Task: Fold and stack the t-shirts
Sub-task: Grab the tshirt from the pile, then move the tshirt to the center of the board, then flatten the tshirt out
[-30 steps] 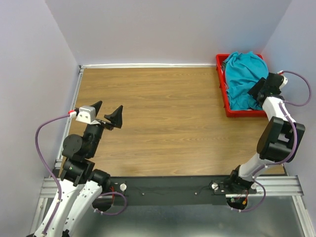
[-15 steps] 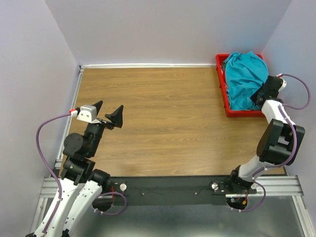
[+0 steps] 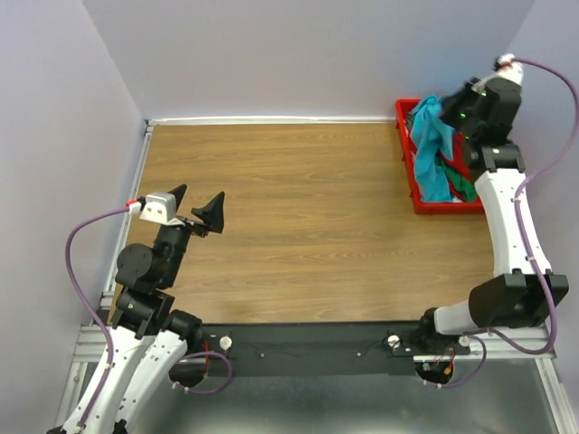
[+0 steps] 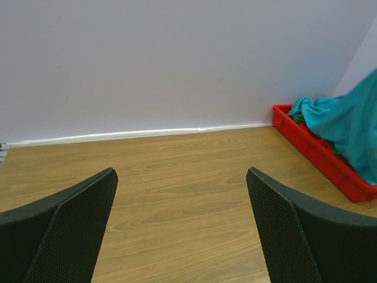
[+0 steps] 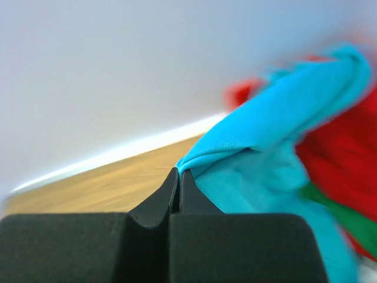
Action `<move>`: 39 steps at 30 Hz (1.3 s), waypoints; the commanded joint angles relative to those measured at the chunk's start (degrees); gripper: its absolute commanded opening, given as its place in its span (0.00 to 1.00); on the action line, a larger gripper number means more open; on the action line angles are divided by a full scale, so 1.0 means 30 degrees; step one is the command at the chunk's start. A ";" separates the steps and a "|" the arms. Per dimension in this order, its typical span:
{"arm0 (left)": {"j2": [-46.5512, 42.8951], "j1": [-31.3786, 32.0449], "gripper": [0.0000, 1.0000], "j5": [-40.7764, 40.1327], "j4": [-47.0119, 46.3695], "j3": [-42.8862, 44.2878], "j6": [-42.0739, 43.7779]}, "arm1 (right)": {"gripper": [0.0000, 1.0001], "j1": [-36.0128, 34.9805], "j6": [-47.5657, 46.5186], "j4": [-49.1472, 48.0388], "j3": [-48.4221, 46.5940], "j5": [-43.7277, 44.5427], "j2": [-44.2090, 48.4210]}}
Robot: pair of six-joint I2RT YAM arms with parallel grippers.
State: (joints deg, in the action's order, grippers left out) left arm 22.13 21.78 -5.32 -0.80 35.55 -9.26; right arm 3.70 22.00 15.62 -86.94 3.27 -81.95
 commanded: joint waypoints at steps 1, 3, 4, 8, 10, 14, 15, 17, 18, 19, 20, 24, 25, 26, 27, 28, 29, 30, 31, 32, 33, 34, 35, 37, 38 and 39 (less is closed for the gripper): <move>0.0006 0.0035 0.99 -0.0716 -0.0174 0.0074 0.0214 | 0.01 -0.3015 0.0485 0.0480 -0.2102 -0.2460 -0.0568; 0.0036 0.0035 0.98 -0.0803 -0.0115 0.0132 0.0214 | 0.00 -0.5408 0.0664 -0.0017 -0.2863 -0.3576 -0.1273; 0.0035 0.0064 0.99 -0.0891 -0.0057 0.0132 0.0214 | 0.00 -0.6294 0.0694 -0.0136 -0.3766 -0.3724 -0.2233; 0.0094 0.0035 0.98 -0.1009 0.0002 0.0191 0.0185 | 0.00 -0.9960 0.0636 -0.0284 -0.6524 -0.3843 -0.5306; 0.0182 0.0064 0.98 -0.1068 0.0090 0.0220 0.0185 | 0.00 -1.1163 0.0840 -0.0284 -0.7346 -0.3931 -0.6369; 0.0211 0.0006 0.98 -0.1360 0.0178 0.0220 0.0185 | 0.01 -1.3184 0.1395 -0.0342 -0.8169 -0.3756 -0.8947; 0.0211 0.0005 0.98 -0.1419 0.0178 0.0220 0.0185 | 0.01 -1.4000 0.1542 -0.0342 -0.8199 -0.3929 -0.9967; 0.0211 0.0034 0.98 -0.1477 0.0207 0.0250 0.0185 | 0.01 -1.4854 0.1981 -0.0372 -0.8258 -0.4222 -1.0881; 0.0182 0.0035 0.98 -0.1536 0.0207 0.0250 0.0185 | 0.00 -1.5583 0.2012 -0.0372 -0.8403 -0.4311 -1.1350; 0.0211 0.0035 0.98 -0.1565 0.0207 0.0279 0.0185 | 0.01 -1.5909 0.2042 -0.0343 -0.8462 -0.4370 -1.1963; 0.0182 0.0035 0.98 -0.1624 0.0207 0.0279 0.0156 | 0.15 -1.6145 0.2042 -0.0371 -0.8521 -0.4457 -1.2173; 0.0182 0.0035 0.98 -0.1624 0.0237 0.0162 0.0039 | 0.54 -1.6323 0.1518 -0.0255 -0.7851 -0.3527 -1.1300; 0.0269 0.0035 0.98 -0.1624 0.0237 0.0133 -0.0077 | 0.58 -1.6265 0.1109 -0.0225 -0.7441 -0.2680 -1.0716; 0.0357 0.0035 0.98 -0.1653 0.0237 0.0132 -0.0195 | 0.64 -1.6177 0.0408 -0.0196 -0.6190 -0.1772 -1.0130; 0.0474 0.0035 0.98 -0.1654 0.0237 0.0161 -0.0457 | 0.65 -1.5944 0.0198 -0.0167 -0.5482 -0.0023 -0.8964; 0.0823 0.0035 0.98 -0.1625 0.0208 0.0162 -0.0575 | 0.66 -1.5159 0.0022 -0.0167 -0.4575 0.0604 -0.8459; 0.1087 0.0035 0.98 -0.1653 0.0236 0.0307 -0.0693 | 0.66 -1.4571 -0.0008 -0.0109 -0.2913 0.1451 -0.7410; 0.1351 0.0035 0.98 -0.1712 0.0237 0.0308 -0.0897 | 0.66 -1.3927 0.0020 -0.0108 -0.1939 0.1489 -0.7022; 0.1992 0.0035 0.98 -0.1770 0.0237 0.0569 -0.1189 | 0.66 -1.2586 -0.0008 -0.0137 -0.1060 0.1460 -0.6641; 0.2346 0.0006 0.98 -0.1800 0.0759 0.0746 -0.1395 | 0.66 -1.1906 -0.0125 -0.0137 0.0486 0.1431 -0.6232; 0.2988 0.0034 0.98 -0.1713 0.1025 0.1009 -0.1571 | 0.67 -1.0739 -0.0271 -0.0166 0.1111 0.1372 -0.5763; 0.3313 0.0006 0.98 -0.1770 0.1028 0.1098 -0.1776 | 0.68 -1.0292 -0.0359 -0.0138 0.1610 0.1343 -0.5614; 0.3636 0.0005 0.98 -0.1742 0.1347 0.1273 -0.2329 | 0.68 -0.9766 -0.0476 -0.0195 0.2543 0.0907 -0.5496; 0.4369 0.0035 0.98 -0.1771 0.1730 0.1275 -0.2917 | 0.68 -0.8300 -0.0390 -0.0225 0.3252 0.0204 -0.5523; 0.4603 0.0006 0.98 -0.1771 0.1818 0.1246 -0.3471 | 0.69 -0.7802 -0.0303 -0.0399 0.3488 -0.0438 -0.5669; 0.4780 0.0034 0.99 -0.1771 0.1848 0.1159 -0.3738 | 0.69 -0.7478 -0.0331 -0.0401 0.3693 -0.0677 -0.5903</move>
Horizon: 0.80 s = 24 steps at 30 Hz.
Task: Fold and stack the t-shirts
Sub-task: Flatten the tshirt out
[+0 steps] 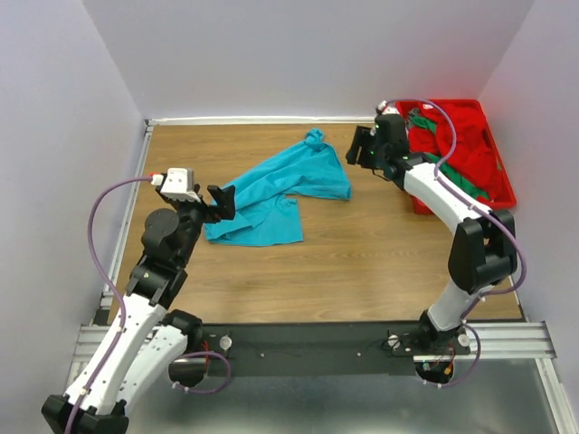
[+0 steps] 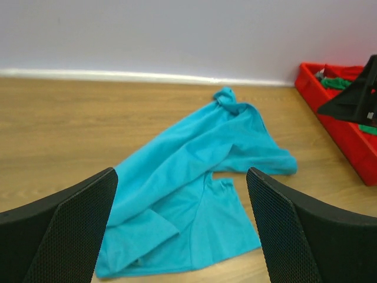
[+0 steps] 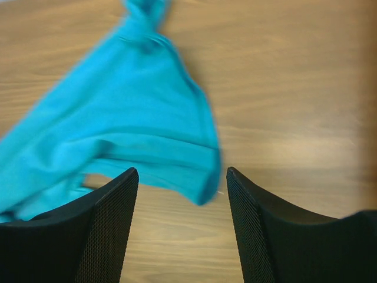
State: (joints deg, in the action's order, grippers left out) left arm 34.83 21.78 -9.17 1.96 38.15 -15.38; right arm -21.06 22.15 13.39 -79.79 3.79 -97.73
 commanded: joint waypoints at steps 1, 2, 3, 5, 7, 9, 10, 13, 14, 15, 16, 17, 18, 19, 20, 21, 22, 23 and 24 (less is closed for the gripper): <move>0.0810 0.0006 0.99 -0.0518 0.0959 0.0146 -0.1933 | 0.70 0.1273 -0.0411 0.0139 0.1603 -0.1086 -0.1167; 0.0957 0.0005 0.99 -0.0576 0.0988 0.0028 -0.2138 | 0.70 0.1452 -0.0469 0.0021 0.1693 -0.1175 -0.1462; 0.1017 0.0005 0.99 -0.0663 0.1047 -0.0118 -0.2604 | 0.69 0.1569 -0.0528 -0.0154 0.1723 -0.1901 -0.1784; 0.1222 0.0005 0.99 -0.1014 0.1223 -0.0265 -0.2929 | 0.68 0.1746 -0.0354 -0.0476 0.1694 -0.2404 -0.2631; 0.1310 0.0006 0.99 -0.1162 0.1252 -0.0529 -0.3136 | 0.68 0.1921 -0.0149 -0.1266 0.1665 -0.3399 -0.3162; 0.1456 0.0034 0.99 -0.1308 0.1340 -0.0588 -0.3078 | 0.68 0.1981 0.0056 -0.1881 0.1373 -0.4451 -0.4095; 0.1457 0.0006 0.99 -0.1338 0.1340 -0.0588 -0.3049 | 0.68 0.1981 0.0028 -0.1942 0.1082 -0.4776 -0.4450; 0.1632 0.0005 0.99 -0.1572 0.1369 -0.0530 -0.2844 | 0.69 0.1981 0.0174 -0.1943 0.0172 -0.5424 -0.5883; 0.1633 0.0005 0.99 -0.1776 0.1340 -0.0501 -0.2814 | 0.69 0.2010 0.0233 -0.1943 0.0054 -0.5395 -0.6208; 0.1662 0.0005 0.98 -0.1807 0.1340 -0.0471 -0.2756 | 0.69 0.2039 0.0407 -0.1972 -0.0121 -0.5308 -0.6646; 0.1720 0.0005 0.98 -0.1836 0.1311 -0.0471 -0.2755 | 0.69 0.2039 0.0409 -0.1943 -0.0180 -0.5336 -0.6883; 0.1720 0.0034 0.98 -0.1807 0.1224 -0.0471 -0.2755 | 0.69 0.2068 0.0409 -0.1943 -0.0239 -0.5655 -0.7030; 0.1720 0.0006 0.99 -0.1807 0.1194 -0.0471 -0.2726 | 0.69 0.2040 0.0409 -0.1972 -0.0240 -0.5978 -0.7148; 0.1778 -0.0024 0.98 -0.1778 0.1136 -0.0442 -0.2697 | 0.66 0.2068 0.0351 -0.2030 -0.0211 -0.6387 -0.7265; 0.1837 -0.0111 0.98 -0.1662 0.1077 -0.0442 -0.2668 | 0.60 0.2040 0.0263 -0.2118 -0.0181 -0.6797 -0.7411; 0.1867 -0.0170 0.98 -0.1573 0.1047 -0.0413 -0.2668 | 0.57 0.2010 0.0175 -0.2177 -0.0123 -0.7526 -0.7412; 0.1925 -0.0315 0.98 -0.1370 0.0960 -0.0441 -0.2697 | 0.54 0.2010 -0.0028 -0.2235 -0.0006 -0.8056 -0.7238; 0.1896 -0.0317 0.98 -0.1368 0.0930 -0.0442 -0.2697 | 0.52 0.2039 -0.0030 -0.2294 0.0082 -0.8061 -0.7005; 0.1954 -0.0491 0.98 -0.1106 0.0872 -0.0442 -0.2697 | 0.48 0.1981 -0.0350 -0.2265 0.0170 -0.8438 -0.6741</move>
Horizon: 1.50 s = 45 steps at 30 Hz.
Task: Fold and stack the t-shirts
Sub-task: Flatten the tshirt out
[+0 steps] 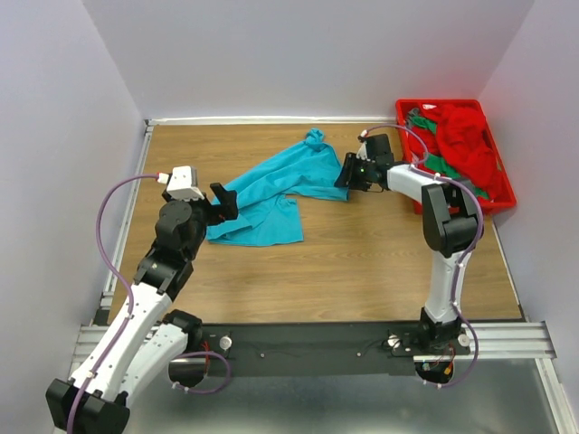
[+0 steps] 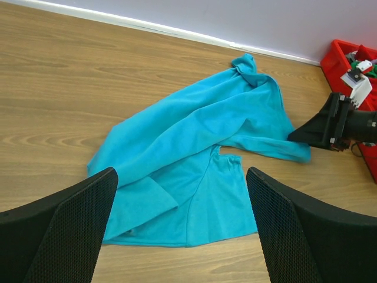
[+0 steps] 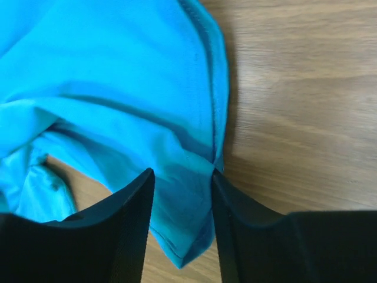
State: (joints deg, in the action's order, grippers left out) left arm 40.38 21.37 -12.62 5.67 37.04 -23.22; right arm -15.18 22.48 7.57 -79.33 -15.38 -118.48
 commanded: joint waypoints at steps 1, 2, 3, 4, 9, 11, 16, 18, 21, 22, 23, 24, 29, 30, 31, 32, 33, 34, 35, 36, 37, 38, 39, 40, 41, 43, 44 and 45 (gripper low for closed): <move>0.0104 -0.0470 0.98 0.0192 -0.0483 -0.0128 -0.0052 | 0.44 -0.0037 -0.0607 -0.0327 0.0220 -0.2168 0.0494; 0.0104 -0.0529 0.98 0.0484 -0.0542 -0.0129 -0.0081 | 0.31 -0.0038 -0.0812 -0.0356 0.0310 -0.2314 0.1223; 0.0133 -0.0762 0.98 0.0632 -0.0601 -0.0187 -0.0110 | 0.24 -0.0038 -0.1046 -0.0328 0.0397 -0.2577 0.1549; 0.0134 -0.0851 0.98 0.0807 -0.0660 -0.0187 -0.0111 | 0.18 -0.0067 -0.1106 -0.0298 0.0514 -0.2696 0.1900; 0.0104 -0.1671 0.97 0.1892 -0.1041 -0.0334 -0.0257 | 0.01 -0.0126 -0.1370 -0.0239 0.1773 -0.3282 0.3922; 0.0046 -0.1877 0.97 0.2097 -0.1128 -0.0392 -0.0316 | 0.00 -0.0184 -0.1428 -0.0210 0.2183 -0.3312 0.4772; -0.0100 -0.1936 0.97 0.2127 -0.1129 -0.0422 -0.0345 | 0.00 -0.1409 -0.1838 0.0725 0.3995 -0.3224 0.6790; -0.0188 -0.1936 0.97 0.2069 -0.1129 -0.0451 -0.0345 | 0.01 -0.2085 -0.2220 0.1311 0.4614 -0.2730 0.7495; -0.0189 -0.1936 0.97 0.2098 -0.1100 -0.0480 -0.0374 | 0.01 -0.2206 -0.1722 0.1430 0.6284 -0.0217 0.8991; -0.0160 -0.1936 0.97 0.2214 -0.1100 -0.0567 -0.0432 | 0.01 -0.2032 -0.1664 0.1431 0.6432 0.1737 0.9226; -0.0101 -0.1965 0.97 0.2534 -0.1129 -0.0626 -0.0491 | 0.01 -0.1798 -0.1489 0.1402 0.6433 0.2249 0.9431; 0.0015 -0.1907 0.96 0.2828 -0.1158 -0.0627 -0.0462 | 0.00 -0.1477 -0.1342 0.1401 0.6317 0.2486 0.9404; 0.2969 -0.1148 0.75 0.6698 -0.0457 0.0600 0.0415 | 0.00 -0.0712 -0.1136 0.1402 0.4971 0.3892 0.8498; 0.4164 -0.0130 0.77 0.6988 0.0241 0.1387 0.0591 | 0.01 -0.0625 -0.0933 0.1430 0.4563 0.4243 0.8119; 0.4785 0.0460 0.78 0.6788 0.0712 0.1830 0.0709 | 0.00 -0.0537 -0.0844 0.1402 0.4443 0.4392 0.7970; 0.5401 0.1075 0.78 0.6206 0.1181 0.2298 0.0913 | 0.00 -0.0507 -0.0727 0.1430 0.4325 0.4596 0.7794; 0.6016 0.1835 0.79 0.5881 0.1563 0.2767 0.0944 | 0.01 -0.0420 -0.0610 0.1431 0.4208 0.4714 0.7677; 0.6544 0.2539 0.79 0.5558 0.1914 0.3468 0.0915 | 0.01 -0.0361 -0.0580 0.1431 0.4091 0.4773 0.7588; 0.7536 0.3764 0.79 0.5120 0.2469 0.3707 0.0944 | 0.01 -0.0331 -0.0608 0.1402 0.4032 0.4745 0.7472; 0.7952 0.4212 0.79 0.5058 0.2707 0.3912 0.0944 | 0.00 -0.0331 -0.0667 0.1430 0.4031 0.4716 0.7441; 0.8826 0.4854 0.79 0.5086 0.3144 0.4175 0.0944 | 0.01 -0.0302 -0.0696 0.1431 0.4060 0.4686 0.7470; 0.9241 0.5093 0.79 0.5057 0.3409 0.4265 0.0915 | 0.01 -0.0301 -0.0754 0.1431 0.4089 0.4715 0.7499; 0.9680 0.5414 0.79 0.5028 0.3615 0.4353 0.1118 | 0.01 -0.0272 -0.0813 0.1431 0.4148 0.4744 0.7558; 1.0148 0.5765 0.79 0.4999 0.3907 0.4644 0.1207 | 0.01 -0.0243 -0.0843 0.1431 0.4264 0.4803 0.7587; 1.1139 0.6117 0.79 0.4911 0.4461 0.4763 0.1266 | 0.01 -0.0185 -0.0843 0.1431 0.4440 0.4803 0.7675; 1.2808 0.7464 0.78 0.4357 0.5282 0.5491 0.1559 | 0.02 -0.0214 -0.0989 0.1401 0.4732 0.4861 0.7792; 1.3370 0.7874 0.79 0.4383 0.5519 0.5757 0.1617 | 0.05 -0.0156 -0.0989 0.1430 0.4821 0.4862 0.7822; 1.3927 0.8690 0.79 0.3658 0.5782 0.6050 0.1705 | 0.10 -0.0184 -0.0989 0.1431 0.4938 0.4891 0.7880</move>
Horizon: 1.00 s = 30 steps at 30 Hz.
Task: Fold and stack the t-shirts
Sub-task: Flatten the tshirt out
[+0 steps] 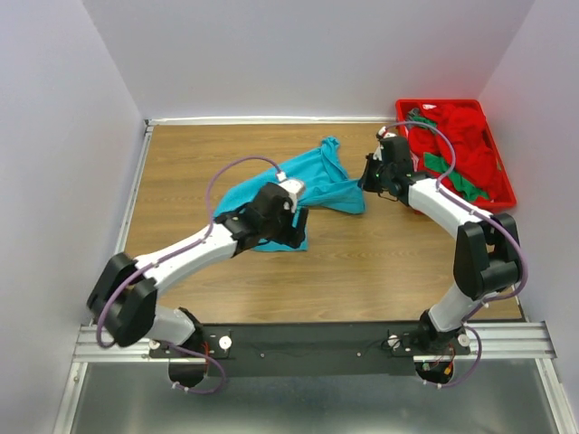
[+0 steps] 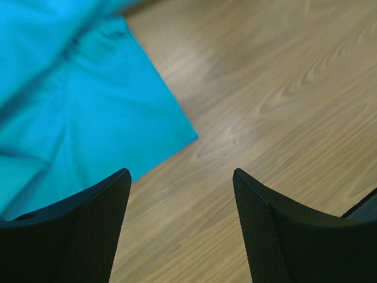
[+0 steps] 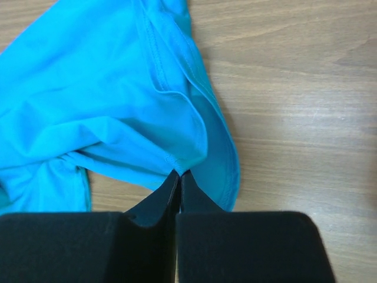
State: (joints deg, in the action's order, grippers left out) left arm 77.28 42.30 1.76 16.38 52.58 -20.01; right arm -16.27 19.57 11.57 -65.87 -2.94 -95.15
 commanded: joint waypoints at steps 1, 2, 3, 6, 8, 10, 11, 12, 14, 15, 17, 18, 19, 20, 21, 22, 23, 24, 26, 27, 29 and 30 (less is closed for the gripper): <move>0.2562 0.2009 0.79 -0.1491 0.2563 0.1424 0.0606 | 0.15 0.0180 -0.0020 0.0097 0.0567 0.0688 0.0165; 0.3007 0.2331 0.79 -0.1872 0.2741 0.1661 0.0606 | 0.21 0.0180 -0.0020 0.0068 0.0656 0.0658 0.0252; 0.3388 0.2537 0.79 -0.2514 0.2859 0.1925 0.0635 | 0.35 0.0180 -0.0020 0.0097 0.0888 0.0600 0.0311; 0.4911 0.3182 0.78 -0.3249 0.3268 0.3502 0.0751 | 0.54 0.0180 -0.0049 0.0097 0.1445 0.0744 0.0924; 0.6108 0.3621 0.78 -0.3688 0.3706 0.4238 0.1043 | 0.64 0.0180 -0.0108 0.0097 0.1652 0.0862 0.1189; 0.7197 0.3827 0.76 -0.3983 0.3972 0.5147 0.1249 | 0.67 0.0180 -0.0254 0.0097 0.1974 0.0892 0.1599; 0.7549 0.3944 0.76 -0.4391 0.4263 0.5411 0.1279 | 0.69 0.0180 -0.0313 0.0126 0.2062 0.0892 0.1775; 0.7813 0.4004 0.75 -0.4656 0.4440 0.5646 0.1424 | 0.69 0.0180 -0.0429 0.0127 0.2179 0.0892 0.1951; 0.8488 0.4092 0.73 -0.5183 0.4733 0.6116 0.1601 | 0.70 0.0180 -0.0431 0.0098 0.2530 0.0805 0.2535; 0.8664 0.4092 0.71 -0.5215 0.4793 0.6204 0.1689 | 0.70 0.0180 -0.0402 0.0126 0.2676 0.0717 0.2741; 0.9220 0.4092 0.67 -0.5186 0.5084 0.6497 0.1953 | 0.70 0.0180 -0.0372 0.0156 0.3087 0.0629 0.3384; 0.9396 0.4092 0.64 -0.5157 0.5202 0.6556 0.2011 | 0.70 0.0180 -0.0314 0.0156 0.3262 0.0570 0.3591; 0.9543 0.4092 0.63 -0.5157 0.5319 0.6643 0.2012 | 0.70 0.0180 -0.0313 0.0185 0.3380 0.0541 0.3767; 0.9718 0.4092 0.62 -0.5128 0.5379 0.6615 0.2012 | 0.70 0.0180 -0.0284 0.0214 0.3642 0.0453 0.4175; 0.9720 0.4092 0.62 -0.5070 0.5147 0.6528 0.2070 | 0.70 0.0180 -0.0313 0.0215 0.3732 0.0395 0.4324; 0.9691 0.4063 0.62 -0.4982 0.5145 0.6469 0.2070 | 0.70 0.0180 -0.0313 0.0244 0.3820 0.0365 0.4499; 0.9633 0.4063 0.62 -0.4691 0.4855 0.6411 0.2099 | 0.70 0.0209 -0.0284 0.0273 0.3966 0.0394 0.4617; 0.9603 0.4034 0.61 -0.4514 0.4765 0.6410 0.2129 | 0.70 0.0180 -0.0284 0.0273 0.4054 0.0336 0.4850; 0.9632 0.3887 0.61 -0.3930 0.4413 0.6410 0.2216 | 0.70 0.0180 -0.0255 0.0302 0.4171 0.0248 0.4999; 0.9661 0.3829 0.61 -0.3781 0.4296 0.6410 0.2275 | 0.70 0.0180 -0.0284 0.0331 0.4230 0.0218 0.5115; 0.9837 0.3624 0.59 -0.3431 0.4091 0.6410 0.2392 | 0.70 0.0180 -0.0255 0.0361 0.4289 0.0072 0.5175; 0.9924 0.3536 0.58 -0.3341 0.4090 0.6410 0.2422 | 0.70 0.0180 -0.0226 0.0390 0.4318 0.0014 0.5175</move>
State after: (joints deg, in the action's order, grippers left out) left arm 106.21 53.76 -10.87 29.80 71.37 -14.11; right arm -16.03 19.03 11.84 -54.02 -2.04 -80.90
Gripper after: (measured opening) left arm 0.601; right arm 0.699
